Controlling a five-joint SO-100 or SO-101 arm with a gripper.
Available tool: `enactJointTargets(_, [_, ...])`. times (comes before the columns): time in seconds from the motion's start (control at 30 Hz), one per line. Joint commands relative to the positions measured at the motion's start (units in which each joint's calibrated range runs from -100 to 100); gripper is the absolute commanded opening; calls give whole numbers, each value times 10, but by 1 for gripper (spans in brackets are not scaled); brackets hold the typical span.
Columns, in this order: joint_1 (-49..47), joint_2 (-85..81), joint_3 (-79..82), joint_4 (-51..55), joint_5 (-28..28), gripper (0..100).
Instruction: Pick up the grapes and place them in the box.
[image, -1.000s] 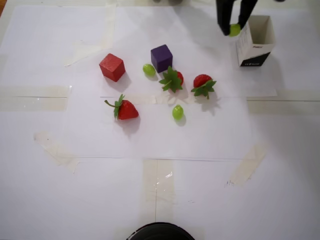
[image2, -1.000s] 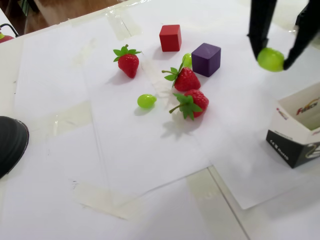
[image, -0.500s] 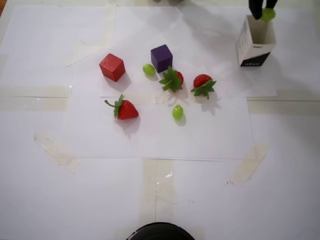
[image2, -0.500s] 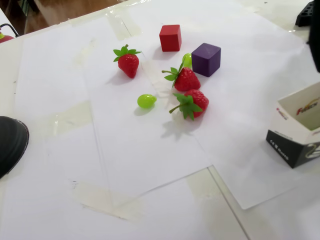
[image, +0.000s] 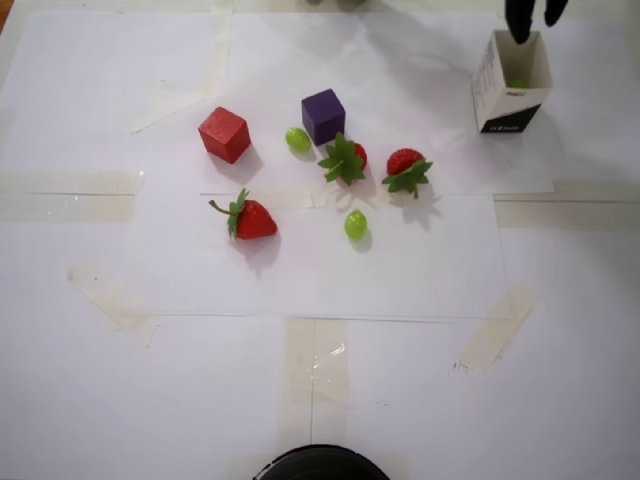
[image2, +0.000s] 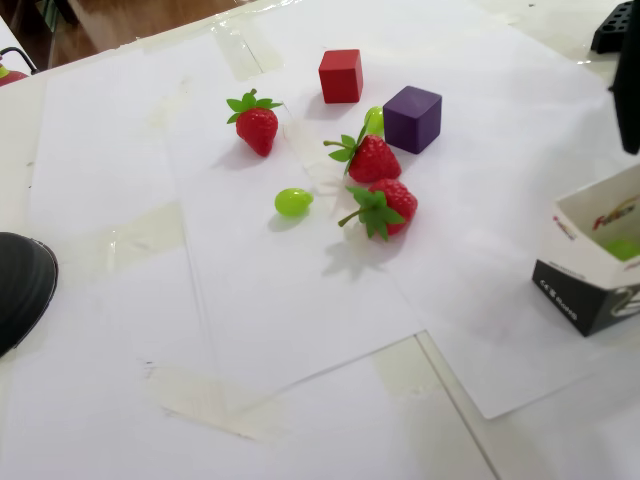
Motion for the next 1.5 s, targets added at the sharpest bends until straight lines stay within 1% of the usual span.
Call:
enactJointTargets(0.0, [-5, -3, -15, -12, -5, 16])
enactJointTargets(0.23, [0, -10, -14, -9, -11, 19])
enactJointTargets(0.4, [46, -26, -17, -8, -5, 19])
enactJointTargets(0.53, [126, -30, -17, -19, 26, 20])
enactJointTargets(0.77, [277, 2, -16, -46, 106, 20])
enactJointTargets(0.97, [368, 28, 14, -78, 157, 19])
enactJointTargets(1.2, [443, 61, 68, -141, 188, 18])
enactJointTargets(1.47, [470, 78, 121, -187, 190, 16])
